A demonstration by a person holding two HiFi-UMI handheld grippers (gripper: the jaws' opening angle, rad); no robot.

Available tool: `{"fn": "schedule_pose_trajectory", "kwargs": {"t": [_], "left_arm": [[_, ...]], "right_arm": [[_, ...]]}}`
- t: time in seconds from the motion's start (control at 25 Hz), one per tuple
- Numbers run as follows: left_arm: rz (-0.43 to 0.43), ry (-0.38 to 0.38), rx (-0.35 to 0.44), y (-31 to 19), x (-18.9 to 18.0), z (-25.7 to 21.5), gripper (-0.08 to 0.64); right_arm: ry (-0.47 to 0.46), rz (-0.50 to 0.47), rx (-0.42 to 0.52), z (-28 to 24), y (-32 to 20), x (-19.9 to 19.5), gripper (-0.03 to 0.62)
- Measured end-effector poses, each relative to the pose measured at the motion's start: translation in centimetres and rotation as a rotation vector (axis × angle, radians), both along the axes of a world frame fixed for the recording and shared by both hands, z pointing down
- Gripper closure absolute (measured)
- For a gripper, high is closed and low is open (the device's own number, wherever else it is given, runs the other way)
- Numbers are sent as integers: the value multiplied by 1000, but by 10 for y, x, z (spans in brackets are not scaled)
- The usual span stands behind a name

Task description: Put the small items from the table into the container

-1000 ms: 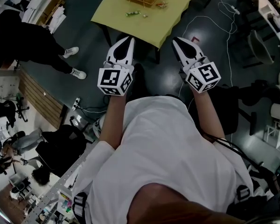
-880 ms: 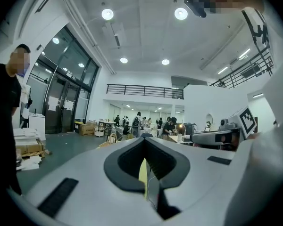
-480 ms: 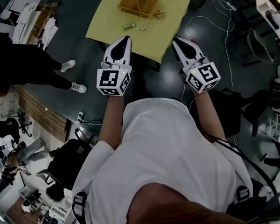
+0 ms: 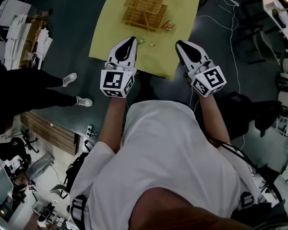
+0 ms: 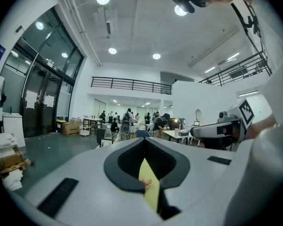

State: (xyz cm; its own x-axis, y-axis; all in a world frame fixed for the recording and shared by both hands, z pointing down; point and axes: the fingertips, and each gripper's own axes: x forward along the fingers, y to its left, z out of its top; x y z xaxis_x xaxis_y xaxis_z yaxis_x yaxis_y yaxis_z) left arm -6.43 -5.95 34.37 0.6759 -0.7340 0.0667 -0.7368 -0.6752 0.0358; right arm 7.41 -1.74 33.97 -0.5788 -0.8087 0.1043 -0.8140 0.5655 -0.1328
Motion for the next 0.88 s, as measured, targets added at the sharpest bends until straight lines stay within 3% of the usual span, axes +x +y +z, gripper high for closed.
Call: {"fn": "schedule_pose_trajectory", "kwargs": {"t": [0.44, 0.6, 0.88], "left_arm": [[82, 14, -22, -85, 5, 25, 552], [82, 17, -50, -100, 30, 42, 552], [72, 16, -49, -106, 20, 47, 552]], "right_arm": [[25, 18, -36, 19, -67, -7, 546], [26, 30, -69, 37, -82, 22, 546], [18, 8, -87, 47, -101, 15, 546]]}}
